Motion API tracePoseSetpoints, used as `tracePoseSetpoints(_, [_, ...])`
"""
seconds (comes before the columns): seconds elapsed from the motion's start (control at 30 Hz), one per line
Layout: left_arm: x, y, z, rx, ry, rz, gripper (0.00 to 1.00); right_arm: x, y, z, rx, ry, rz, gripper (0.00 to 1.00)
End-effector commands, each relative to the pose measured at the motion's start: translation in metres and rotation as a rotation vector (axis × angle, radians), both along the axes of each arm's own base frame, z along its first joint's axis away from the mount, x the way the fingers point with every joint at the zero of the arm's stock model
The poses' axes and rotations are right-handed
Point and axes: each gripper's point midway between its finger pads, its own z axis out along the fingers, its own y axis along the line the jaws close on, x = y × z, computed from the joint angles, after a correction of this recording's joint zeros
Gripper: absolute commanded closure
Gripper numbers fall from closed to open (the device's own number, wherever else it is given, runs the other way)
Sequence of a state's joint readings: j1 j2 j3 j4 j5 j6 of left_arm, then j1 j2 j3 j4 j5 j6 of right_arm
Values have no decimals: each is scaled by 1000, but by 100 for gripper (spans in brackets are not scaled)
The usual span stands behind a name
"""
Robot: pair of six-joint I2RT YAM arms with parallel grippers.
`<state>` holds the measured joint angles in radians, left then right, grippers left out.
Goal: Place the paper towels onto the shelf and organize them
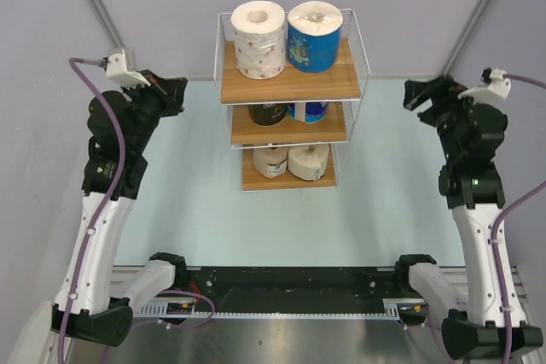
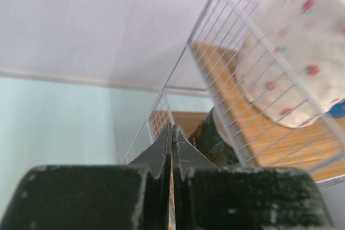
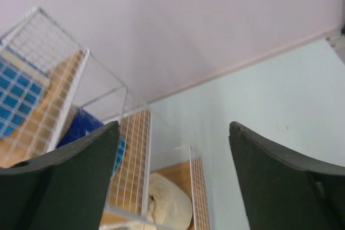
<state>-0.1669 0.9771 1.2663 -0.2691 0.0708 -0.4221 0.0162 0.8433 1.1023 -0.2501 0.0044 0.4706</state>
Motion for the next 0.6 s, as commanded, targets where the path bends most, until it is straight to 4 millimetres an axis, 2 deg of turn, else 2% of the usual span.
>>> tracePoseSetpoints(0.0, [-10,6,44,21,-80,10,99,24,-8,96,-21,-230,-37,20])
tracePoseSetpoints(0.03, [-12,4,56,16,-106,-1,99,46,-17,94,-35,-202,-55,22])
tracePoseSetpoints(0.07, [-11,2,63,14,-121,-10,99,55,-19,102,-50,-217,-57,29])
tracePoseSetpoints(0.1, [-5,-1,64,17,-114,-24,99,55,-21,136,-61,-278,-63,32])
tracePoseSetpoints(0.13, [-9,-5,81,15,-150,-50,99,66,-14,141,-75,-277,-22,37])
tracePoseSetpoints(0.17, [-7,-7,86,22,-155,-60,99,93,-16,128,-82,-224,-15,51])
tracePoseSetpoints(0.2, [1,-10,85,27,-144,-70,100,104,-16,136,-94,-229,-8,59])
tracePoseSetpoints(0.23, [1,-13,90,31,-152,-89,100,103,-12,165,-103,-288,14,65])
tracePoseSetpoints(0.27, [-1,-15,102,33,-179,-97,100,131,-12,154,-109,-247,36,76])
tracePoseSetpoints(0.3, [4,-17,101,39,-175,-109,100,140,-8,158,-118,-248,61,82])
tracePoseSetpoints(0.33, [4,-18,110,41,-195,-116,100,131,-1,195,-136,-326,100,88])
tracePoseSetpoints(0.37, [4,-22,113,48,-203,-135,99,141,1,190,-136,-293,124,98])
tracePoseSetpoints(0.4, [9,-24,111,54,-198,-147,99,166,4,174,-137,-253,151,100])
tracePoseSetpoints(0.43, [9,-26,117,57,-211,-157,99,171,13,177,-146,-261,207,100])
tracePoseSetpoints(0.47, [10,-31,118,65,-216,-185,100,165,17,197,-153,-300,230,100])
tracePoseSetpoints(0.5, [14,-34,116,69,-212,-199,100,183,20,185,-151,-277,262,100])
tracePoseSetpoints(0.53, [14,-37,122,71,-228,-219,100,183,29,184,-149,-275,318,100])
tracePoseSetpoints(0.57, [13,-43,123,77,-232,-252,100,179,33,197,-154,-312,342,100])
